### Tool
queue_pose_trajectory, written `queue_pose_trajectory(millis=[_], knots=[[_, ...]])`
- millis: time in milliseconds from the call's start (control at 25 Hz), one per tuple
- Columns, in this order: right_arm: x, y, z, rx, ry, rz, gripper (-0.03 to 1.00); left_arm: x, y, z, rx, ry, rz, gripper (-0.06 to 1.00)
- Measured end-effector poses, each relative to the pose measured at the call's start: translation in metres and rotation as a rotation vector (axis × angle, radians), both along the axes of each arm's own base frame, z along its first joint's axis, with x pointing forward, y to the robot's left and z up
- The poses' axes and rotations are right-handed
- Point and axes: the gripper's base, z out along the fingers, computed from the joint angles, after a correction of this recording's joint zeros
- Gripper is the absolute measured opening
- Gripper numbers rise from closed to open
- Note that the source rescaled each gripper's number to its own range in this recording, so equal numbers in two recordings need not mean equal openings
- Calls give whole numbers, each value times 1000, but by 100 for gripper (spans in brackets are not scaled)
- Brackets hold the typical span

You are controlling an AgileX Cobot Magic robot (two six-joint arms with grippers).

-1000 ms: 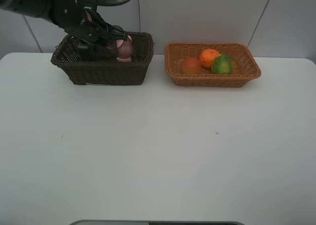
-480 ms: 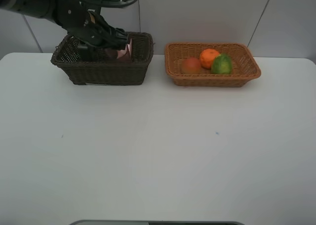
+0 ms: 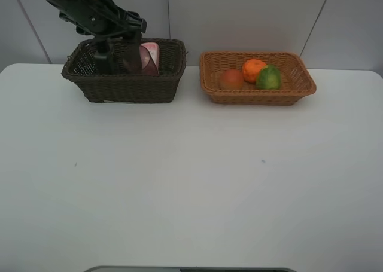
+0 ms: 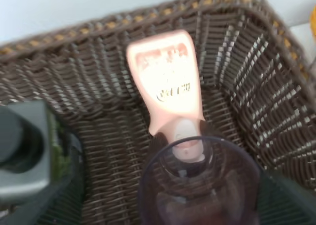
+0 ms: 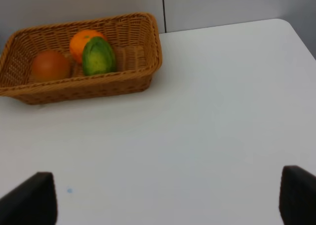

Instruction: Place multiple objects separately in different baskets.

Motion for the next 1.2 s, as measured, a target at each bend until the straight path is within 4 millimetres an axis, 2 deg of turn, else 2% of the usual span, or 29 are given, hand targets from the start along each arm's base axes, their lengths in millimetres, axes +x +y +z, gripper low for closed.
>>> queue_pose_trajectory(millis=[120,280,520,720,920,1200], knots=[[0,0,0,0,0,0,100,-24,15,26,-6,-25,17,92],[0,0,0,0,0,0,100,-60,50,45,19,-11,73,92],[0,0,0,0,0,0,100,-130,97,76,55,59,171,92],[0,0,0,0,0,0,100,-188,110,106,23,44,165,92],[0,0,0,0,0,0,100,-249,120,136,-5,-65,159,92],[0,0,0,0,0,0,100,-324,134,144,-17,-91,176,92]])
